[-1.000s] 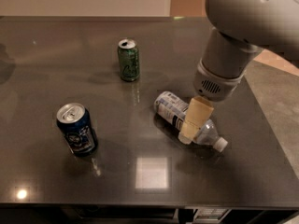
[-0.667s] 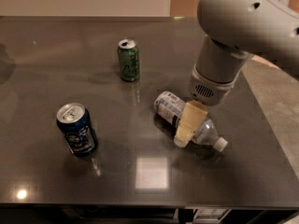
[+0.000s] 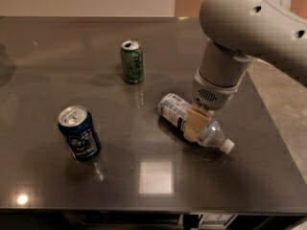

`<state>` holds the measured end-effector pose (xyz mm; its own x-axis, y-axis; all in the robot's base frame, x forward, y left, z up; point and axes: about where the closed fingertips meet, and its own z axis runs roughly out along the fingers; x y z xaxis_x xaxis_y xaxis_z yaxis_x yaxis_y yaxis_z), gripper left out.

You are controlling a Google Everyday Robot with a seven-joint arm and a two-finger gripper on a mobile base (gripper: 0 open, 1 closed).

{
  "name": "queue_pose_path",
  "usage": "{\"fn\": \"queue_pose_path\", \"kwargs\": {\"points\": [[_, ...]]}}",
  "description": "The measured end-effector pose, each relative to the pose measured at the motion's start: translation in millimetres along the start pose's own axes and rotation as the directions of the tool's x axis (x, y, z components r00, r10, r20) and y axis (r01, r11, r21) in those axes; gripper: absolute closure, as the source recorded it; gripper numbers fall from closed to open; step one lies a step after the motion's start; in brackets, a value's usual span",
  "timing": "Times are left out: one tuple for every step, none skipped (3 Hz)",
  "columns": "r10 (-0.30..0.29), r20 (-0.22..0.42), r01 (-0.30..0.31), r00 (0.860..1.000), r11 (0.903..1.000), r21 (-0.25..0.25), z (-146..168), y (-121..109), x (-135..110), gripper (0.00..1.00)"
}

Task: Pick blue plastic bottle

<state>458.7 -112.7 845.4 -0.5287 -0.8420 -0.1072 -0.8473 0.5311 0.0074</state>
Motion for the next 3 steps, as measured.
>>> {"fn": "queue_pose_path", "kwargs": {"points": [[-0.014, 0.005, 0.014, 1.0, 0.9999, -0.004, -6, 2, -1, 0.62], [-0.06, 0.02, 0.06, 0.998, 0.9982, 0.004, -27, -1, -4, 0.86], [-0.148, 0.028, 0.148, 0.989, 0.989, 0.007, -52, -5, -10, 1.0]]}}
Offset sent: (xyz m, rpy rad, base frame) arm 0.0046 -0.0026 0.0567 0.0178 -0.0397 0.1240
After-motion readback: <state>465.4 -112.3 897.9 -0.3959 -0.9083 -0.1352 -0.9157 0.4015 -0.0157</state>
